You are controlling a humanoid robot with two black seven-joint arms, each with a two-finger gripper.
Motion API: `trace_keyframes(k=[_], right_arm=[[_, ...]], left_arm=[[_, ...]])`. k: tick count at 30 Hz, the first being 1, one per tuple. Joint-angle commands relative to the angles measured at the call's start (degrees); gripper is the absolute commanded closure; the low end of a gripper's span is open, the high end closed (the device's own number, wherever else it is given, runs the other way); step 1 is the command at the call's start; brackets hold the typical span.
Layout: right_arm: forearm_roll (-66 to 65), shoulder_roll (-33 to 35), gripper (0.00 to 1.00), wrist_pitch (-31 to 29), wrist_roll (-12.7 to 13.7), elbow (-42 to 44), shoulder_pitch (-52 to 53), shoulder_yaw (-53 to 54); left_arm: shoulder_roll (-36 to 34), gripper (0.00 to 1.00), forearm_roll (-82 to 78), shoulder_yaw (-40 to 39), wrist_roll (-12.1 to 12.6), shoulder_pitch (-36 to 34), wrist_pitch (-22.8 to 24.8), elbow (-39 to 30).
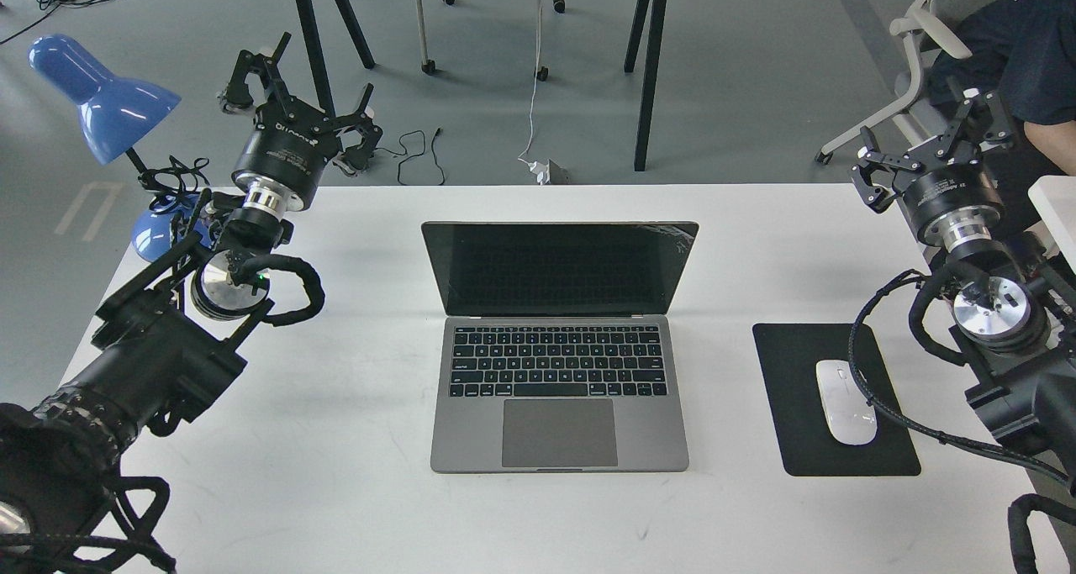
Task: Close notebook with right arm
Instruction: 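Raise the right gripper and move it toward the laptop screen's top edge, then push the laptop screen down toward the keyboard with the right gripper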
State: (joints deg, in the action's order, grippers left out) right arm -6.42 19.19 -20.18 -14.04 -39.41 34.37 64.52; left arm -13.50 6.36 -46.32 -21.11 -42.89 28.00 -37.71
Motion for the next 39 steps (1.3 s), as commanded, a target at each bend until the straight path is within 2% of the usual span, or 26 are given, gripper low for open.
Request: trace_keyframes(k=[1, 8, 17, 23, 35, 39], right_arm=[[0.0, 0.1, 0.0, -0.4, 0.0, -0.2, 0.0, -1.1], [-0.3, 0.0, 0.0, -0.4, 0.0, -0.4, 0.4, -3.3], [-0.4, -2.1, 0.0, 0.5, 0.1, -0.1, 7.4, -12.5], [-0.4, -6.2, 0.0, 0.6, 1.9, -0.1, 10.2, -17.6], [-0.3, -9.4, 0.0, 0.0, 2.0, -0.7, 9.6, -21.1], [-0.3, -9.5, 0.0, -0.2, 3.3, -5.1, 7.8, -23.8]], left_arm=[[0.0, 0.0, 0.1, 0.0, -0.2, 0.0, 0.0, 0.0], [-0.1, 0.0, 0.1, 0.0, -0.2, 0.1, 0.0, 0.2], [-0.1, 0.0, 0.1, -0.1, -0.2, 0.1, 0.0, 0.2], [-0.1, 0.0, 0.1, -0.1, -0.2, 0.1, 0.0, 0.2], [-0.2, 0.0, 0.1, -0.1, -0.2, 0.1, 0.0, 0.1], [-0.2, 0.0, 0.1, -0.1, -0.2, 0.1, 0.0, 0.1]])
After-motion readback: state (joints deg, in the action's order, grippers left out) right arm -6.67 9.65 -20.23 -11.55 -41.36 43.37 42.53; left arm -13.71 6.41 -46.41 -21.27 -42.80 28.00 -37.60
